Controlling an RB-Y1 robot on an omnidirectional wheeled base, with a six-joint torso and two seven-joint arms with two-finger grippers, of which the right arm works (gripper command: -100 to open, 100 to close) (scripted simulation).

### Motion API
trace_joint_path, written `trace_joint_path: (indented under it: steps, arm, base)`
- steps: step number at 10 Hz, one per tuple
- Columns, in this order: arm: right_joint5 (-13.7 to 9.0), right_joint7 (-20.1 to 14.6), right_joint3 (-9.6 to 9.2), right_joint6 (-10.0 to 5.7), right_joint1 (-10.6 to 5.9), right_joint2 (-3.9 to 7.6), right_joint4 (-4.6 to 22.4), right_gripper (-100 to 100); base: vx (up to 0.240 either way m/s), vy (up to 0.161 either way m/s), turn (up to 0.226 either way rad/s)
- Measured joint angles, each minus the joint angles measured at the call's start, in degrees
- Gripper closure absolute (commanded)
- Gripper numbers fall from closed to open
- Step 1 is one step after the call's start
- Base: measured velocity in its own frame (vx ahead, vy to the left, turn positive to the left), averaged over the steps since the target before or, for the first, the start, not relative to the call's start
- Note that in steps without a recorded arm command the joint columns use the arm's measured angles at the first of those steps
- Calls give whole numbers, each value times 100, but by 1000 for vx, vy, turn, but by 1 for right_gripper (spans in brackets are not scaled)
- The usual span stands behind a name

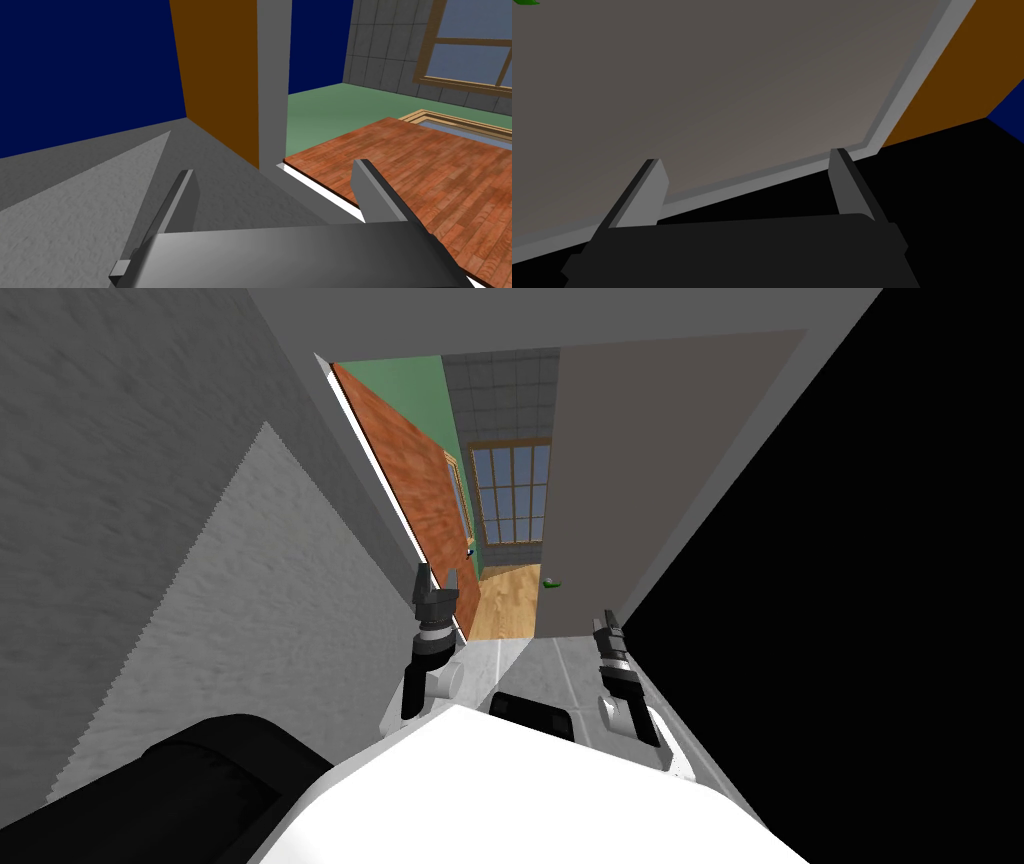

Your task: Push the door open

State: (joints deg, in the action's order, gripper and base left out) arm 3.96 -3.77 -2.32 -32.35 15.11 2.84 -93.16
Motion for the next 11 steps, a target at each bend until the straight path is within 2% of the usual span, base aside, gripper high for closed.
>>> trace_joint_path:
  steps: [3,4,6,8,9,11]
  arm:
    - [-20,14,-7,-95,-109,21,398,-100]
    - [-20,43,-12,-124,-217,-4,593,-100]
    - [-18,98,-48,-239,-297,-44,949,-100]
    - [-34,133,-48,-315,-467,-57,1357,-100]
    - [-35,140,-74,-349,-447,-57,1475,-100]
    - [-44,155,-72,-373,-554,-69,1722,-100]
  base:
    - [85,-13,48]
    - [97,-30,63]
    - [92,-30,49]
    - [106,-30,60]
    - [58,-8,17]
    - [59,-12,40]
